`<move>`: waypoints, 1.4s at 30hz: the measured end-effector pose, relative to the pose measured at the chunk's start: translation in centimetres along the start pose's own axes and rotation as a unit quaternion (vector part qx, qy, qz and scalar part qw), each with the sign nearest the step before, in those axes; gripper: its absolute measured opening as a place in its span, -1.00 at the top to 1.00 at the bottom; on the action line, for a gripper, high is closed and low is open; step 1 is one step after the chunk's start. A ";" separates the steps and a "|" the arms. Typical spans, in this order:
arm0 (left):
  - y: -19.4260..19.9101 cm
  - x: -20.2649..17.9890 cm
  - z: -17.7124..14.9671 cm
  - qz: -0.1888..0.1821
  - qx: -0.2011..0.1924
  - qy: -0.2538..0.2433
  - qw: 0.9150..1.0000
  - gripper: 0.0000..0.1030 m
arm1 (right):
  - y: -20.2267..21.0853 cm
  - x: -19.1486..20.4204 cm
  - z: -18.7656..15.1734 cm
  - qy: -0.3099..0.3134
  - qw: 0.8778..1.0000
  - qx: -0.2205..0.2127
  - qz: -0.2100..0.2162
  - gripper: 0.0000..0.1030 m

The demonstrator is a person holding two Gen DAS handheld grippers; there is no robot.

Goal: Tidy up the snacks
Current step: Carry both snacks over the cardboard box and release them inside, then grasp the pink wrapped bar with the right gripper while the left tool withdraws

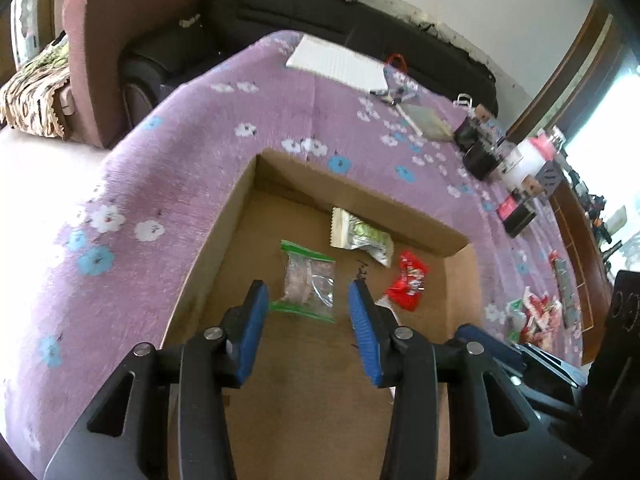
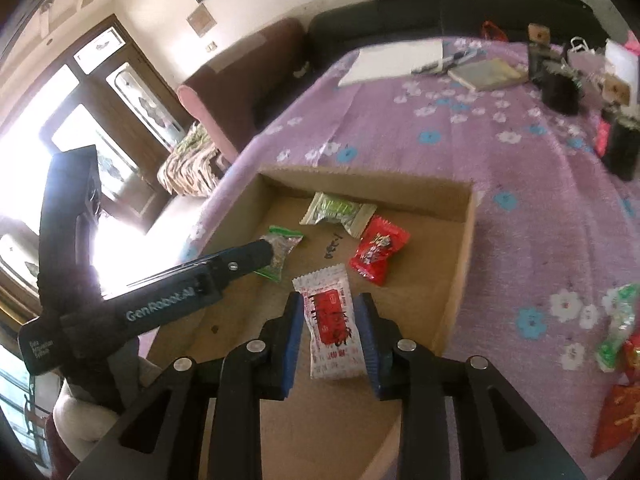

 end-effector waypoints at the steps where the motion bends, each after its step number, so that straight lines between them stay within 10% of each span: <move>1: 0.9 -0.2 -0.2 -0.004 -0.006 0.005 1.000 0.10 | 0.9 -0.1 -0.1 0.001 1.000 -0.008 0.000 0.43; 8: 5.1 -2.9 -2.8 -0.036 -0.028 0.014 0.999 -0.09 | 7.8 -4.4 -1.4 -0.034 0.998 -0.060 -0.001 0.33; 21: 7.8 -11.1 -9.8 -0.122 -0.026 -0.027 0.992 -0.34 | 17.9 -21.9 -6.1 -0.175 0.967 -0.129 -0.129 0.27; 34: 7.5 -13.6 -12.5 -0.112 -0.015 -0.080 0.990 -0.34 | 11.6 -20.3 -6.4 -0.116 0.980 -0.060 -0.151 0.46; 42: 6.8 -16.3 -13.3 -0.103 -0.020 -0.148 0.983 -0.34 | 11.7 -19.4 -9.5 -0.105 0.990 -0.042 -0.088 0.54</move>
Point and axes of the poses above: each gripper's, at about its wrist camera, not at the fingertips, and y roughly against the way its jaws point, x to its left, z to its top, the point moved 1 cm from there along -y, roughly the way its jaws point, and after that the axes turned 2 degrees about -z, right-handed, at the moved point
